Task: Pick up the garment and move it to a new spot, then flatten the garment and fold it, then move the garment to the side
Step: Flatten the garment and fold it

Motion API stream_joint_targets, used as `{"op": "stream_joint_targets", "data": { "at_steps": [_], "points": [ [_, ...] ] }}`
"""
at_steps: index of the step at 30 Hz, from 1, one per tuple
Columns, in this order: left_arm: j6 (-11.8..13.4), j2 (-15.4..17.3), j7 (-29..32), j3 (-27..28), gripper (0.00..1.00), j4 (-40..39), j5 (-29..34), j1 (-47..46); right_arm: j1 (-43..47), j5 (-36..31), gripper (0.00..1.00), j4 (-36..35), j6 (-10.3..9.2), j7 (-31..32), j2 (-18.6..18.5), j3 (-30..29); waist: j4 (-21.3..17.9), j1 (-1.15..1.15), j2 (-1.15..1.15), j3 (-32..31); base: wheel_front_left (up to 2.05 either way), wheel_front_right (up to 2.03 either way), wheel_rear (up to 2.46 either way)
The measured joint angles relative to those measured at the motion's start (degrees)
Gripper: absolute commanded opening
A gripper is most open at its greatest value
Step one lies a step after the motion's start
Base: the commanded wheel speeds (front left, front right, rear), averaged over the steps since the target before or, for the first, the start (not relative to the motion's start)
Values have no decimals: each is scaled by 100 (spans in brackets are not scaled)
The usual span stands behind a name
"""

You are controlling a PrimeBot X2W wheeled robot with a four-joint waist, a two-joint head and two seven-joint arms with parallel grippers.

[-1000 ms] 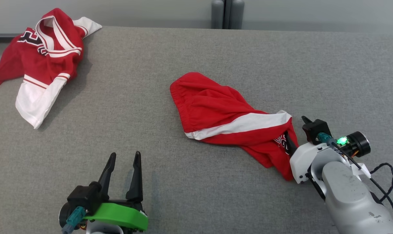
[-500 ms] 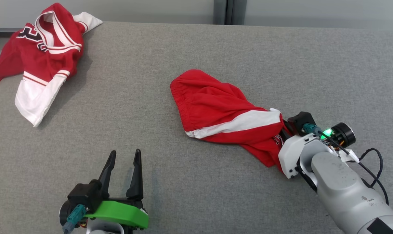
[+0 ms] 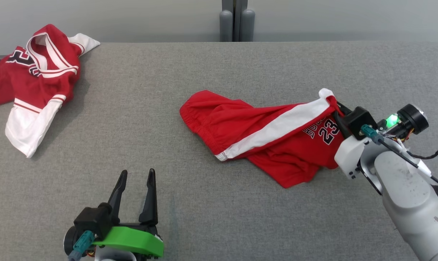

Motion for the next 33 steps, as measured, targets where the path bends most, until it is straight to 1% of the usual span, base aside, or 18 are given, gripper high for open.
{"op": "stream_joint_targets", "data": {
  "at_steps": [4,7,8,10,11,12,13,14,19,24,28,33],
  "points": [
    [0,0,0,40,100,-2,18,62,574,-264,5,-427,0,0,-5,-186,-69,0,0,-50,0,0,0],
    [-4,0,0,78,100,-9,36,65,1024,-403,6,-654,0,0,100,-288,-117,0,0,-66,0,0,0],
    [-4,0,0,90,100,-11,37,67,1167,-438,10,-733,0,0,157,-324,-134,0,0,-69,0,0,0],
    [-5,0,0,99,100,-14,42,68,1386,-545,22,-880,0,0,254,-380,-163,0,0,-70,0,0,0],
    [-7,0,0,99,100,-15,43,68,1527,-645,38,-988,0,0,319,-430,-182,0,0,-68,0,0,0],
    [-16,0,0,99,100,-15,43,68,1616,-668,49,-1049,0,0,375,-476,-193,0,0,-69,0,0,0],
    [-25,0,0,97,100,-15,45,68,1744,-702,98,-1137,0,0,458,-531,-208,0,0,-71,0,0,0],
    [-31,0,0,98,100,-15,55,68,1863,-728,100,-1234,0,0,537,-580,-222,0,0,-72,0,0,0],
    [-42,0,0,68,100,-9,93,65,2353,-832,100,-1602,0,0,802,-791,-274,0,0,-101,0,0,0],
    [-47,0,0,47,100,-3,99,64,2808,-786,100,-1889,0,0,982,-823,-327,0,0,-171,0,0,0],
    [-47,0,0,52,100,4,99,69,3056,-675,100,-2187,0,0,1016,-816,-384,0,0,-239,0,0,0],
    [-48,0,0,48,100,21,100,162,3256,-485,100,-2643,0,0,1000,-1002,-434,0,0,-354,0,0,0]
  ]
}}
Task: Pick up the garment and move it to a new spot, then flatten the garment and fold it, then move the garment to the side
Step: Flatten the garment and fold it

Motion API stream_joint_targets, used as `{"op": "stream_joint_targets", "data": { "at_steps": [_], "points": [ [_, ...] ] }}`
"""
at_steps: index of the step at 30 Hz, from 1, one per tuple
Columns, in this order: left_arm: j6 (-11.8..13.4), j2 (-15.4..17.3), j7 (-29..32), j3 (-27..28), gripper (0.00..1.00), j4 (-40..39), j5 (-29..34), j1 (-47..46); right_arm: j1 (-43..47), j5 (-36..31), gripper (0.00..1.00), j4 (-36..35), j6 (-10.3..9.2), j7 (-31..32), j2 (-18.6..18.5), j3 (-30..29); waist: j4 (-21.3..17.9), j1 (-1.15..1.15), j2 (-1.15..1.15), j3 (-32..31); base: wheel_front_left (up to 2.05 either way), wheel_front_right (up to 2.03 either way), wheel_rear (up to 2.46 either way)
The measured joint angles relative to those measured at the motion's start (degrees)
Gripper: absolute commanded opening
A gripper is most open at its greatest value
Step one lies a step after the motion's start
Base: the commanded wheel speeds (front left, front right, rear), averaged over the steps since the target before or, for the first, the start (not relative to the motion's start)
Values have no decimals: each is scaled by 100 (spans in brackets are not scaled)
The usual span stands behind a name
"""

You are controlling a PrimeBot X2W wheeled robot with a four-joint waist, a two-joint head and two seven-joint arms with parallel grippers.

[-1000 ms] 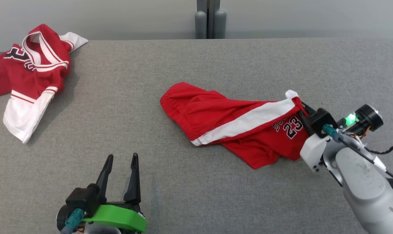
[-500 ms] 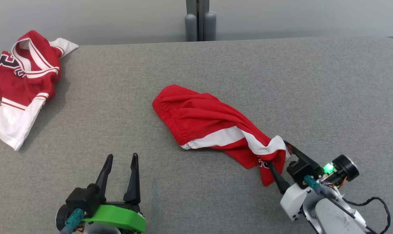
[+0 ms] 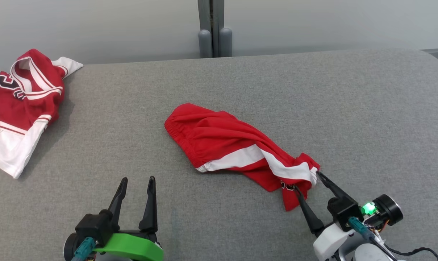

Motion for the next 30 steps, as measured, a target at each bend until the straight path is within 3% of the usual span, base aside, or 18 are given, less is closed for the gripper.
{"op": "stream_joint_targets", "data": {
  "at_steps": [16,30],
  "points": [
    [-25,0,0,-208,100,51,-87,27,126,325,100,-376,0,0,254,-1205,6,0,0,-397,0,0,0],
    [5,0,0,-121,100,57,-347,245,249,972,100,-303,0,0,311,-1202,-31,0,0,-589,0,0,0]
  ]
}}
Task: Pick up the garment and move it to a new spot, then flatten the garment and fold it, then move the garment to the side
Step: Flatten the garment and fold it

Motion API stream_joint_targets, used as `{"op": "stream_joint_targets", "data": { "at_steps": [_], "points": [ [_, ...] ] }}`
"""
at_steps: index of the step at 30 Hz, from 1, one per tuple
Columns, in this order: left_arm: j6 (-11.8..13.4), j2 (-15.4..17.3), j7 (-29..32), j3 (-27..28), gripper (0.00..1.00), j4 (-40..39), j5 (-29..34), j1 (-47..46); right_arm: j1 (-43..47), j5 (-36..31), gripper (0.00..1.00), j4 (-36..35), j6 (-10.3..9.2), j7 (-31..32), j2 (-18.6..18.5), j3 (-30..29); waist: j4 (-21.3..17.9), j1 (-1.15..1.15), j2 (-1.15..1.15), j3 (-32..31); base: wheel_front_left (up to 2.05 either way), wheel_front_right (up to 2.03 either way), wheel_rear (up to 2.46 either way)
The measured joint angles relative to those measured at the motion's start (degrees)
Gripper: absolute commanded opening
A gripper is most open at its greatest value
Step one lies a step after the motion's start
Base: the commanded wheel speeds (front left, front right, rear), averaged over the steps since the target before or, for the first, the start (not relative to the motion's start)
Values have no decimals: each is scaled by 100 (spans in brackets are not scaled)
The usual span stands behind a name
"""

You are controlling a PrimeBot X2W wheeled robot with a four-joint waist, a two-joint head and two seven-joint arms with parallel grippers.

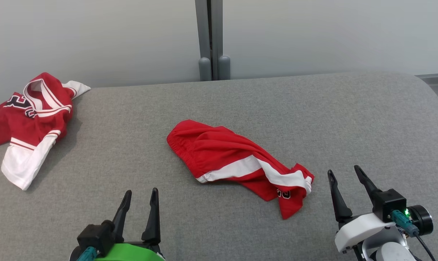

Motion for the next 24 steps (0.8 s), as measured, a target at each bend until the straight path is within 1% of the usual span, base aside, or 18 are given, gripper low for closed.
{"op": "stream_joint_targets", "data": {
  "at_steps": [15,19,24],
  "points": [
    [2,0,0,-74,100,46,-1,-1,-10,75,100,40,0,0,0,11,-43,0,0,36,0,0,0],
    [-4,0,0,-223,100,152,2,-36,-32,75,100,20,0,0,0,23,-67,0,0,85,0,0,0],
    [-55,-2,0,-656,100,604,53,-349,-111,73,100,-42,0,-1,1,78,-122,0,0,212,0,0,0]
  ]
}}
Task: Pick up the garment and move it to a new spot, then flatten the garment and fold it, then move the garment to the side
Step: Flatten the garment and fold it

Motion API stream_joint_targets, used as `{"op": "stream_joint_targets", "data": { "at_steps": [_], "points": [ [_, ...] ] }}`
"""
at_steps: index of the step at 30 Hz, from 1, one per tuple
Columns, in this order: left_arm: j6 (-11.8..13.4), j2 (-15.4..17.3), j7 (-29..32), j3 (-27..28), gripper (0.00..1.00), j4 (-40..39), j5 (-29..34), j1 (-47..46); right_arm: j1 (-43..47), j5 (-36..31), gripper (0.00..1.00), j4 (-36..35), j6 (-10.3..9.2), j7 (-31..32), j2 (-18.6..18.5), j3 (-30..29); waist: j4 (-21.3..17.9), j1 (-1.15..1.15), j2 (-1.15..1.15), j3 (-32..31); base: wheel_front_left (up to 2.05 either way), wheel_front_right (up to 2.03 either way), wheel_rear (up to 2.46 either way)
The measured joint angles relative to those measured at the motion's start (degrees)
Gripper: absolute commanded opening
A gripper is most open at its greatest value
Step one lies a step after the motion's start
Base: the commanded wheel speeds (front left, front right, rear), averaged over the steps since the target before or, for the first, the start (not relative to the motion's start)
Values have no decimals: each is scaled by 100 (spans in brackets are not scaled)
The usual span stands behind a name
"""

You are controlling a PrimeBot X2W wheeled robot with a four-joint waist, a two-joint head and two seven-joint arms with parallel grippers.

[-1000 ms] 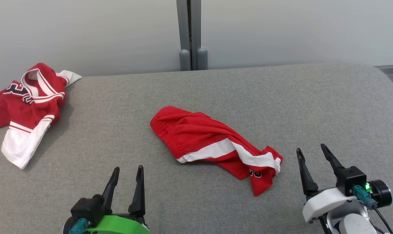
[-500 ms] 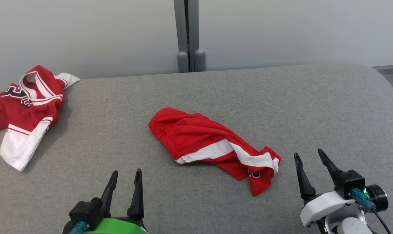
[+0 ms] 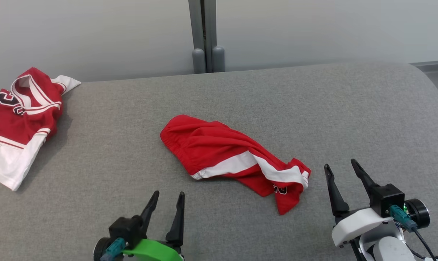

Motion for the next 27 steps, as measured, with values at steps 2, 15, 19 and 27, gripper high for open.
{"op": "stream_joint_targets", "data": {
  "at_steps": [2,15,19,27],
  "points": [
    [-2,0,0,-158,100,238,-2,-202,-57,-1,100,-21,0,1,0,41,-29,0,0,80,0,0,0],
    [-24,-3,0,-599,100,1689,-643,-1483,-513,-67,100,-151,0,1,0,127,-438,0,0,771,0,0,0],
    [-25,-3,0,-552,100,1819,-783,-1680,-580,-87,100,-181,0,1,-1,86,-591,0,0,958,0,0,0],
    [-25,-4,0,-547,95,1518,-858,-1768,-606,-102,100,-207,0,1,0,-11,-762,0,0,1178,0,0,0]
  ]
}}
